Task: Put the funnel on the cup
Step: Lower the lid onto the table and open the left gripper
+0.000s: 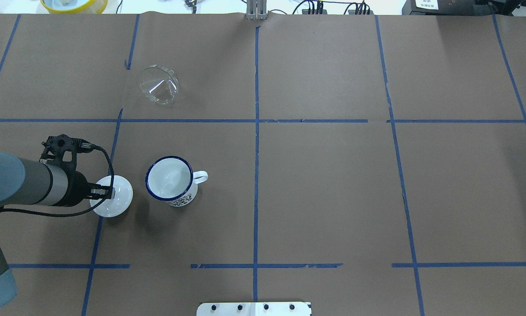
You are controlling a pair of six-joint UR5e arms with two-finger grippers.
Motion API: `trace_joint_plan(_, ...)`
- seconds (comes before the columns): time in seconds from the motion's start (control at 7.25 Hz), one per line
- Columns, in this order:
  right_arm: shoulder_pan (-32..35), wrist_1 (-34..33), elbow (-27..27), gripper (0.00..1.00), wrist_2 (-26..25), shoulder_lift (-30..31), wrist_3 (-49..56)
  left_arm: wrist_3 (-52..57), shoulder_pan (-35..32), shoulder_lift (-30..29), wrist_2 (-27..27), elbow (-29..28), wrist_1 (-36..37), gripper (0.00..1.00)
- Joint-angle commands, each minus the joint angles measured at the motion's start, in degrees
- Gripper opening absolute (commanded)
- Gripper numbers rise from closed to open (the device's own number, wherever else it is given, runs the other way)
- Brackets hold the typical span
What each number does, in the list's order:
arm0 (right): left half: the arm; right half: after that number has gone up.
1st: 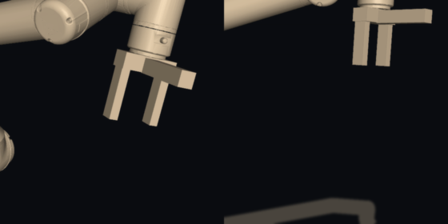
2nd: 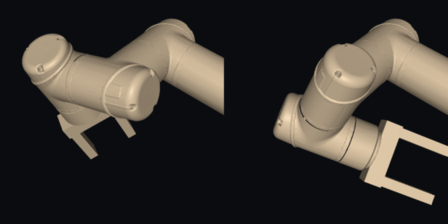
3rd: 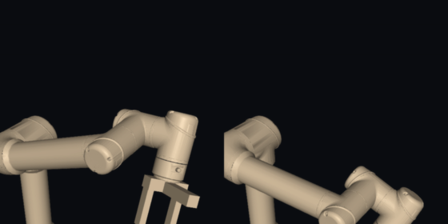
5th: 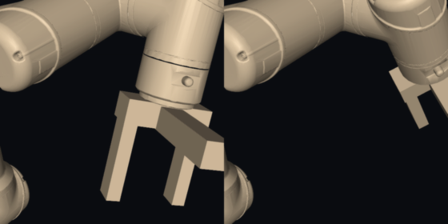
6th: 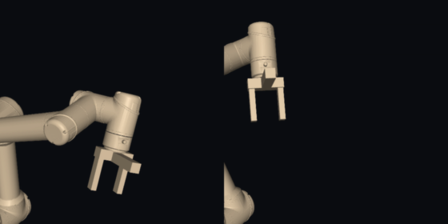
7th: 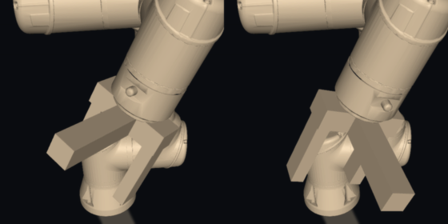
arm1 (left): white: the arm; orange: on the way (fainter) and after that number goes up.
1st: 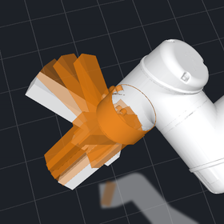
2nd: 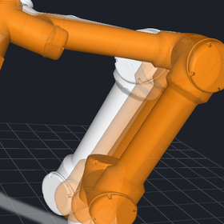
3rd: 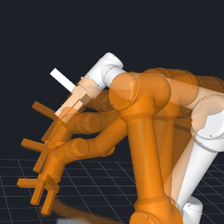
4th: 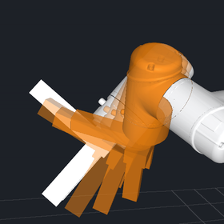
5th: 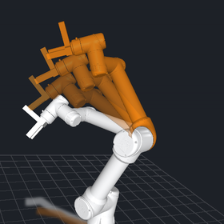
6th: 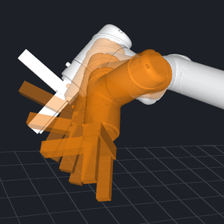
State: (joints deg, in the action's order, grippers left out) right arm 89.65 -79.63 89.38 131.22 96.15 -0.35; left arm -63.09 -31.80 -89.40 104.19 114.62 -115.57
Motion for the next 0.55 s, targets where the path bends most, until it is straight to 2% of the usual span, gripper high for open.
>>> trace_joint_plan(0.0, 0.0, 0.0, 0.0, 1.00, 0.0, 0.0, 0.0, 0.0, 0.2, -0.7, 0.0, -0.8, 0.0, 0.00)
trace_joint_plan(0.41, 0.0, 0.0, 0.0, 1.00, 0.0, 0.0, 0.0, 0.1, 0.2, -1.6, 0.0, -1.8, 0.0, 0.00)
